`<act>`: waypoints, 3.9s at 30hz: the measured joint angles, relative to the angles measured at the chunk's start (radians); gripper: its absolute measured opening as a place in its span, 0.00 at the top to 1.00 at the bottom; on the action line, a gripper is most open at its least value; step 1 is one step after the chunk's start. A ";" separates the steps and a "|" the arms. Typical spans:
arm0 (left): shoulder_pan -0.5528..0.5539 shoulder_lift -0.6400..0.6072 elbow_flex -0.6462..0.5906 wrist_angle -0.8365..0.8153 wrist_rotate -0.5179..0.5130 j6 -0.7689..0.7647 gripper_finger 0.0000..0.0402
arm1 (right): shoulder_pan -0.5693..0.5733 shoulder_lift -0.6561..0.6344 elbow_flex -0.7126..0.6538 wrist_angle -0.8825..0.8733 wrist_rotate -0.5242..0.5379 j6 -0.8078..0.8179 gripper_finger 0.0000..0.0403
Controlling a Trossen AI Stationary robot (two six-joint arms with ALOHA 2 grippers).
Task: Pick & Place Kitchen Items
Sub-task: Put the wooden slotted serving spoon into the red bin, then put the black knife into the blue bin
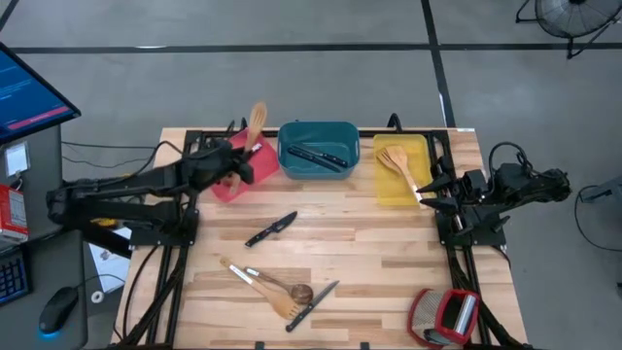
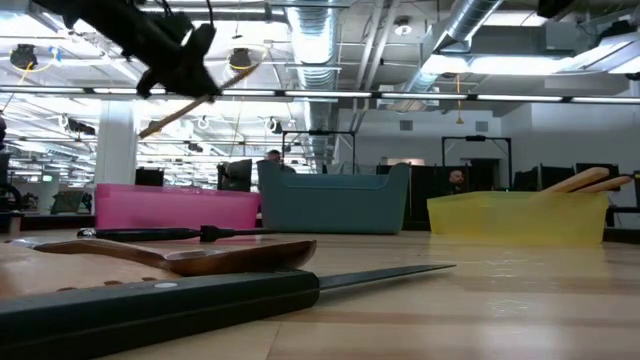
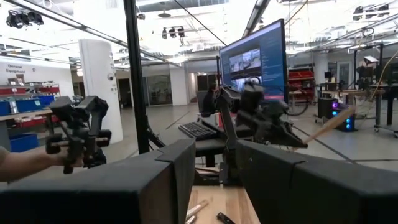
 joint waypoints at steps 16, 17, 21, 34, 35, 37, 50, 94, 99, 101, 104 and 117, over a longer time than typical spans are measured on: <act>0.255 0.019 0.000 -0.369 0.120 -0.145 0.87 | -0.001 0.000 0.000 -0.002 0.000 0.000 0.69; 0.264 0.026 0.000 -0.374 0.128 -0.145 0.87 | -0.001 0.000 0.000 -0.005 0.000 0.000 0.69; 0.293 0.073 0.000 -0.401 0.136 -0.145 0.87 | 0.000 0.000 0.000 -0.009 0.000 0.000 0.69; 0.308 0.255 0.000 -0.409 0.178 -0.136 0.86 | 0.000 0.000 0.000 -0.029 0.000 0.016 0.69; 0.308 0.261 0.000 -0.409 0.178 -0.136 0.86 | 0.000 0.000 0.001 -0.032 0.000 0.022 0.69; 0.308 0.267 0.000 -0.408 0.178 -0.136 0.85 | 0.000 0.000 0.000 -0.035 0.000 0.027 0.69; 0.308 0.267 0.000 -0.406 0.171 -0.134 0.72 | 0.000 0.000 0.001 -0.035 0.000 0.027 0.69; -0.628 0.471 -0.001 -0.076 0.057 -0.160 0.58 | 0.000 0.000 0.001 -0.080 0.000 0.080 0.69; -0.628 0.581 -0.001 -0.055 0.047 -0.160 0.58 | 0.000 0.000 0.001 -0.087 0.000 0.080 0.69; -0.628 0.620 -0.001 -0.053 0.048 -0.163 0.58 | 0.000 0.000 0.001 -0.096 0.000 0.080 0.69; -0.628 0.675 -0.001 -0.046 0.046 -0.174 0.58 | 0.000 0.000 0.001 -0.103 0.000 0.080 0.69; -0.629 0.763 -0.027 -0.011 0.041 -0.269 0.74 | 0.000 0.000 0.001 -0.113 0.000 0.106 0.69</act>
